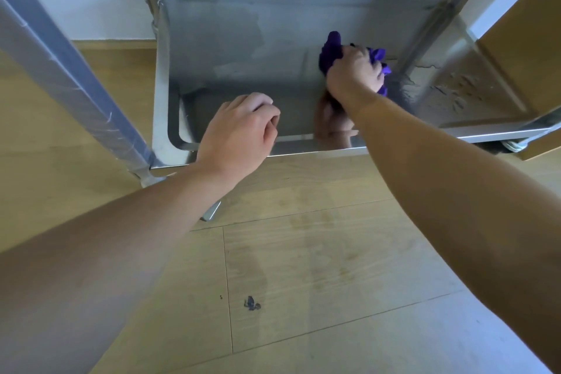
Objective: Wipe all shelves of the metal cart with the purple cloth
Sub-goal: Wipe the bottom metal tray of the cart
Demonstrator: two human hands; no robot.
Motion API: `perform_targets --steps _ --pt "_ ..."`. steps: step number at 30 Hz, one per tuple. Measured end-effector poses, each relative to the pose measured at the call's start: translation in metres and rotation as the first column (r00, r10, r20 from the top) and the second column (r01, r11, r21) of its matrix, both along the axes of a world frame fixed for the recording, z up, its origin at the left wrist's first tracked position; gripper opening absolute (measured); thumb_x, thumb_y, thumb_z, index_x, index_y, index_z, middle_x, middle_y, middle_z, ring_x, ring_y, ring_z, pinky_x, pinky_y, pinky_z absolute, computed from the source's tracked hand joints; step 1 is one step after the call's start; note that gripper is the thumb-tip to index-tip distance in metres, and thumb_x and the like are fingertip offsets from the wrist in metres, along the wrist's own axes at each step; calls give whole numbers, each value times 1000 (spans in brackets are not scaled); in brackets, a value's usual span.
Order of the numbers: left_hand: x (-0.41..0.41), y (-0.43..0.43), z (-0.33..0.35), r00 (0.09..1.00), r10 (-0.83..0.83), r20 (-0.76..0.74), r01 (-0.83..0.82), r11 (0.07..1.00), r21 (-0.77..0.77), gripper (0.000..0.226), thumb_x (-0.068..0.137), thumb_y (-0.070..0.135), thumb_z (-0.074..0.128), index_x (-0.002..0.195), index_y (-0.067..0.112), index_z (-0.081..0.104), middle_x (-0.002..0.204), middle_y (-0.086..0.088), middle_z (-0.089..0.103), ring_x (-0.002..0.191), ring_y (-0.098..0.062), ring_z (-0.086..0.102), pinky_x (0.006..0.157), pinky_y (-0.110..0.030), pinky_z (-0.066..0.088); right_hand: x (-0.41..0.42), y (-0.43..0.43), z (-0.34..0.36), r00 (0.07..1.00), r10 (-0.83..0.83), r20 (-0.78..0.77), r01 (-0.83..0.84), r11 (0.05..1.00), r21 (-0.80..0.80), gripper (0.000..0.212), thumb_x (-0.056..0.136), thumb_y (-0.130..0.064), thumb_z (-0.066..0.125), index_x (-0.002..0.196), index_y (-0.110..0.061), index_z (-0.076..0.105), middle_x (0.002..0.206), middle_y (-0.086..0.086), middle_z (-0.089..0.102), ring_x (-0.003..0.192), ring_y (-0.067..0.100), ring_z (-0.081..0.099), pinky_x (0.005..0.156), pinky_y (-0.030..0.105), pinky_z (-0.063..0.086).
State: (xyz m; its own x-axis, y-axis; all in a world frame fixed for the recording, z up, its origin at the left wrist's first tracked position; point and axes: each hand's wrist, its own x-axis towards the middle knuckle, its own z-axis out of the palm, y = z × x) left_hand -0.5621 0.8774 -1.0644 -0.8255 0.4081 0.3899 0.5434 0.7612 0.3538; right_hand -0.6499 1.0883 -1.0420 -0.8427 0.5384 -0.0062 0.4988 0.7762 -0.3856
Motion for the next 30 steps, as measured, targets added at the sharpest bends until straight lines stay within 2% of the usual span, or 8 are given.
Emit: perform_targets --steps 3,6,8,10,16,20,24,30 --pt "1 3 0 1000 10 -14 -10 1000 -4 29 85 14 41 88 13 69 105 -1 65 90 -24 60 82 -39 47 -1 -44 -1 947 318 -39 -315 947 61 43 96 -30 42 138 -35 47 155 -10 33 139 31 31 116 41 25" --pt "0 3 0 1000 6 -30 -6 1000 2 33 84 18 36 86 14 69 104 -1 65 88 -24 59 80 -39 47 -2 -74 2 738 674 -19 -673 739 35 43 99 -27 43 141 -30 48 154 -7 37 139 26 35 115 39 27" --pt "0 2 0 999 -3 -36 3 1000 -3 33 85 17 39 90 12 70 105 -2 66 90 -24 60 81 -39 48 -2 -71 4 668 744 -29 -744 668 1 42 101 -25 43 142 -25 49 154 -3 37 140 24 35 117 36 24" --pt "1 3 1 999 -3 -41 3 1000 -13 28 86 14 44 91 11 71 106 -2 66 90 -24 61 82 -39 49 0 -53 4 683 728 -47 -729 684 -2 41 101 -25 44 142 -23 50 155 -1 37 141 23 35 117 33 23" --pt "-2 24 12 1000 -1 -21 1 1000 -6 21 84 9 51 86 15 70 102 2 68 89 -21 61 76 -35 50 17 35 4 879 475 -34 -474 880 23 42 100 -25 45 141 -25 50 155 -3 36 139 28 36 114 34 29" --pt "7 75 20 996 -93 -8 93 996 14 28 87 12 50 106 14 70 111 3 67 98 -19 61 78 -34 49 40 60 12 830 556 37 -557 830 26 41 102 -21 43 143 -20 48 154 3 38 139 27 37 115 34 26" --pt "14 123 25 974 -224 -31 222 974 -43 28 85 12 47 103 13 69 111 -1 65 100 -24 59 78 -38 51 86 87 16 713 701 29 -701 711 59 39 102 -19 44 141 -14 50 151 7 42 139 24 39 116 33 24" --pt "14 174 20 937 -349 19 349 933 -84 29 90 12 47 109 13 70 115 -2 64 105 -23 58 84 -41 49 110 170 13 855 518 16 -518 852 74 40 101 -21 47 141 -19 51 155 2 38 141 24 37 118 36 23"
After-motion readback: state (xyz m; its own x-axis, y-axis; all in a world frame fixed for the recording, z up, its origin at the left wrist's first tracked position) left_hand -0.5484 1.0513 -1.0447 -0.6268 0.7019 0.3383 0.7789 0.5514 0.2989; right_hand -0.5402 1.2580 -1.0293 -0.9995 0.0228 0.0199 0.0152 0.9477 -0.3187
